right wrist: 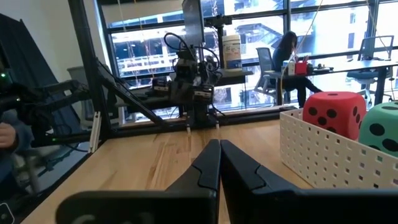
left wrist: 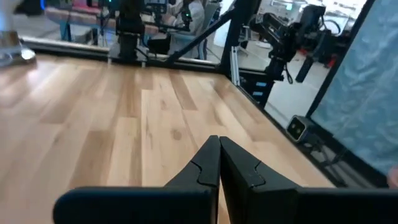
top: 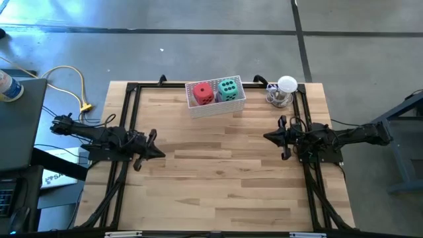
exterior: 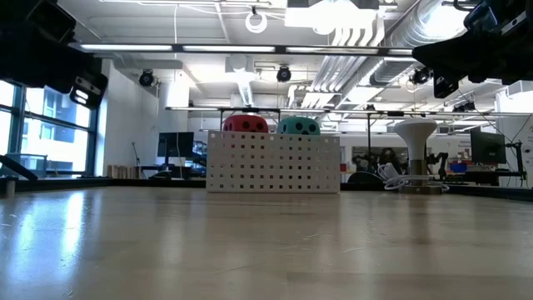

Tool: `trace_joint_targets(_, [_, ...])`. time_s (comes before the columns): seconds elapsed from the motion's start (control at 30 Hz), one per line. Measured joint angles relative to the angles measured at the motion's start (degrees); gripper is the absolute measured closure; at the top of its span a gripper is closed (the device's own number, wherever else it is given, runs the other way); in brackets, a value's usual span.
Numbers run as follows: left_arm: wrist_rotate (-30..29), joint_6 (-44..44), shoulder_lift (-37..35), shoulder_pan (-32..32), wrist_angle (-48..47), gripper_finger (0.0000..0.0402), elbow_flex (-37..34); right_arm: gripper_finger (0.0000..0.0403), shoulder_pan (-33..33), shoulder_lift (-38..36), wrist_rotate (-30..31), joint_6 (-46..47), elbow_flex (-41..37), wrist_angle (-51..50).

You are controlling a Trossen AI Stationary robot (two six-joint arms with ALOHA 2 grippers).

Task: Pick & Place Dice
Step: Return to Home Position

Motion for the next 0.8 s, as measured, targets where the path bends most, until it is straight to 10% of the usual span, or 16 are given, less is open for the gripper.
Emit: trace_joint_targets(0.8, [0.49,0.87,0.02,0.02,0.62,0.0401,-0.09,0.0401,0.0,0.0,0.0,0.0,-0.07,-0.07])
